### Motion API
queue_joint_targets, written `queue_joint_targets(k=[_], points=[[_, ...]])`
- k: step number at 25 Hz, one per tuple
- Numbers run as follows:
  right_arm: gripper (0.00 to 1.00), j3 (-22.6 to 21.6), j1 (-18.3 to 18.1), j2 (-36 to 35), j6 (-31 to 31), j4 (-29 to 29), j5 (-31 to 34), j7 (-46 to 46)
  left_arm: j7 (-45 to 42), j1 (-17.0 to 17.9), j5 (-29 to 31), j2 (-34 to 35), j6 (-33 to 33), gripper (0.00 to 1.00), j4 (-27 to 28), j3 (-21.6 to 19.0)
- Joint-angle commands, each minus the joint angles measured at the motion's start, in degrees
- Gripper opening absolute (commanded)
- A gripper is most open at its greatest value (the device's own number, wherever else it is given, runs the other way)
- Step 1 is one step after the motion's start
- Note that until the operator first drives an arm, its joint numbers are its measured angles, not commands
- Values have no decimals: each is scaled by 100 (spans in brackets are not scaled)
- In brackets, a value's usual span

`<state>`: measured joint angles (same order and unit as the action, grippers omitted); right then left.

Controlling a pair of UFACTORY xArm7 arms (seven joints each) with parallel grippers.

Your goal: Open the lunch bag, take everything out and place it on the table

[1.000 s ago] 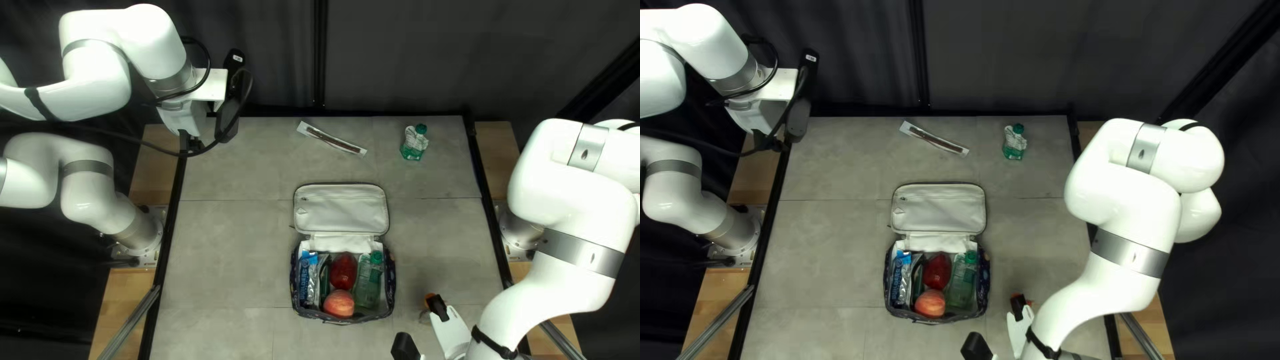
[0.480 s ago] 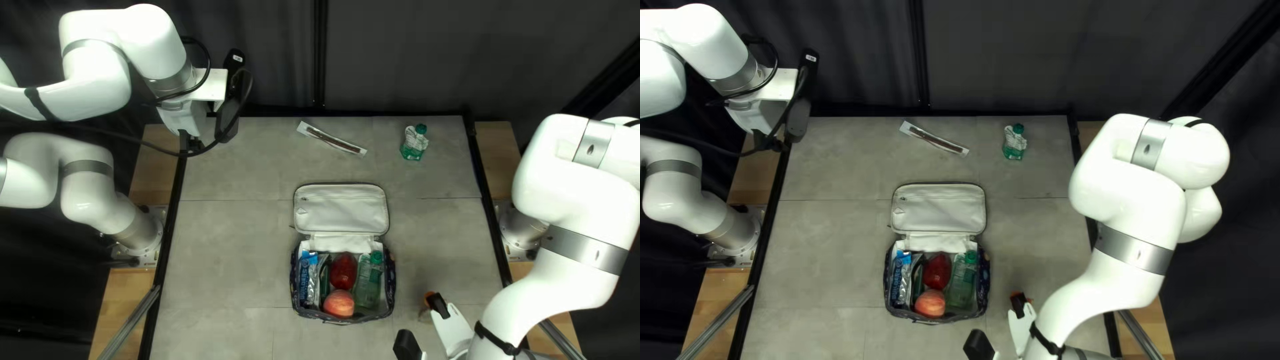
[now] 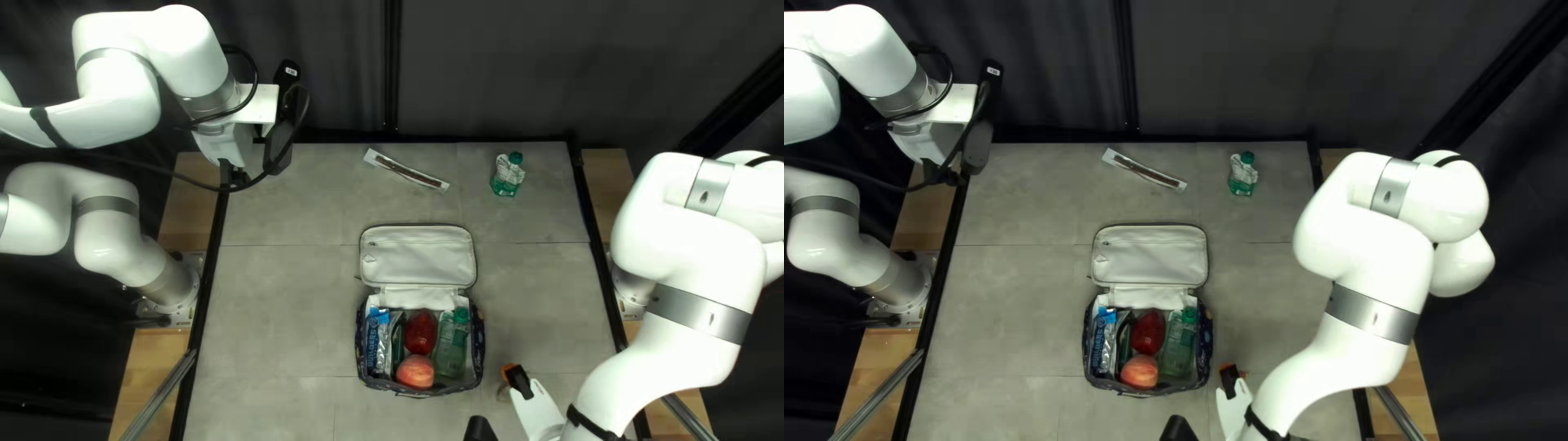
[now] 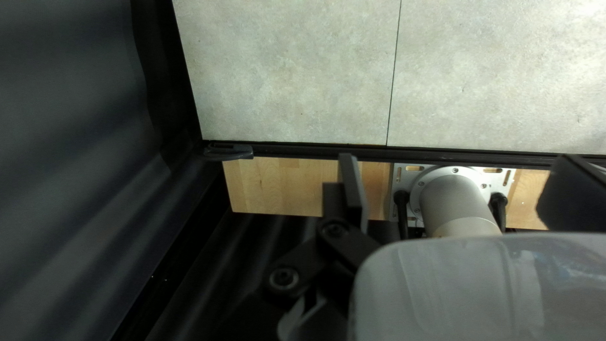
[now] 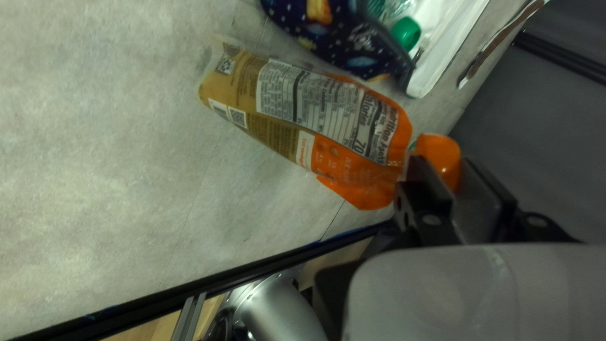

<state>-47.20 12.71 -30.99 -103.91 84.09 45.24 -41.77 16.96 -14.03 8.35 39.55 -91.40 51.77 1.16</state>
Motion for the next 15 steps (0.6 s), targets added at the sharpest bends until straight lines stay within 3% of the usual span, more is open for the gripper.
queue_joint_targets(k=[1,15], points=[[0,-9,2,-4,61,-77,-17,-84,0,0,0,0,0,100,0,0],[0,67,268,-210,-133,189,29,-313,0,0,0,0,0,100,0,0]])
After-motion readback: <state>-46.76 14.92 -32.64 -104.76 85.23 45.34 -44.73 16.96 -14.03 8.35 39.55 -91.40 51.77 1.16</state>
